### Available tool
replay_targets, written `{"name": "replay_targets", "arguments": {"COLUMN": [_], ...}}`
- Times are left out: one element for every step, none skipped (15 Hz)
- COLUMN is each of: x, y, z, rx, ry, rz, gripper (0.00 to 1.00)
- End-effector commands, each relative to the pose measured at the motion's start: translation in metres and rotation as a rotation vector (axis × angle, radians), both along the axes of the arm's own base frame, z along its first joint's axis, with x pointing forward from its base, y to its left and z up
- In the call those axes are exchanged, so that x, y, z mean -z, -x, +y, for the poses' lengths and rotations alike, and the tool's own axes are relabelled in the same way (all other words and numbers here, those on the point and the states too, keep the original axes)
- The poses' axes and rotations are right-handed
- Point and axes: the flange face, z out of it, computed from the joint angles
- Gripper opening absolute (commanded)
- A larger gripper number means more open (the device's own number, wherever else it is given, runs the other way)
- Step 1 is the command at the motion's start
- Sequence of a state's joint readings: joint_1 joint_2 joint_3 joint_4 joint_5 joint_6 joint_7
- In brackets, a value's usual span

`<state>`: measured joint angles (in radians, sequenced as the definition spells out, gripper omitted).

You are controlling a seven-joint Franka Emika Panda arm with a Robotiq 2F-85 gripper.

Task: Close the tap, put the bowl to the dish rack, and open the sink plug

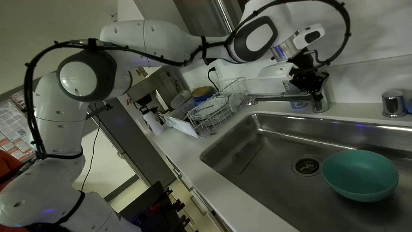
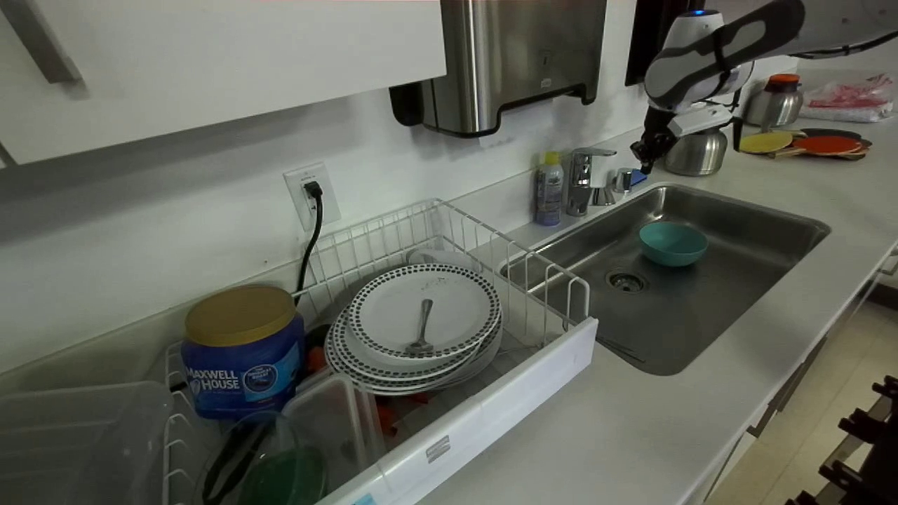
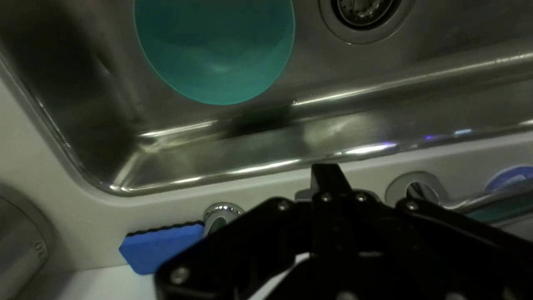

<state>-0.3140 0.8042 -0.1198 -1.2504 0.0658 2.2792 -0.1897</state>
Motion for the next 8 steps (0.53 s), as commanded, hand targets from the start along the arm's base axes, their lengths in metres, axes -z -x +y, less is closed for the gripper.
{"name": "replay_targets", "arguments": {"x": [0.018,0.024,0.032,0.039,0.045,0.051,0.056,0.06], "y": [0.036,0.043,0.051,0.057,0.063,0.068,0.07,0.072], "z": [0.001,-0.002,-0.003,-0.004,-0.006,-0.007,-0.007,-0.006], "rx": [-0.116,-0.146,-0.18,-0.21,-0.235,-0.251,-0.267,-0.279], "ry": [0.006,0.015,0.02,0.027,0.028,0.028,0.021,0.016], "rz": [0.023,0.038,0.052,0.061,0.067,0.071,0.071,0.071], "gripper": [0.34,0.42,0.49,0.58,0.64,0.73,0.79,0.88]}}
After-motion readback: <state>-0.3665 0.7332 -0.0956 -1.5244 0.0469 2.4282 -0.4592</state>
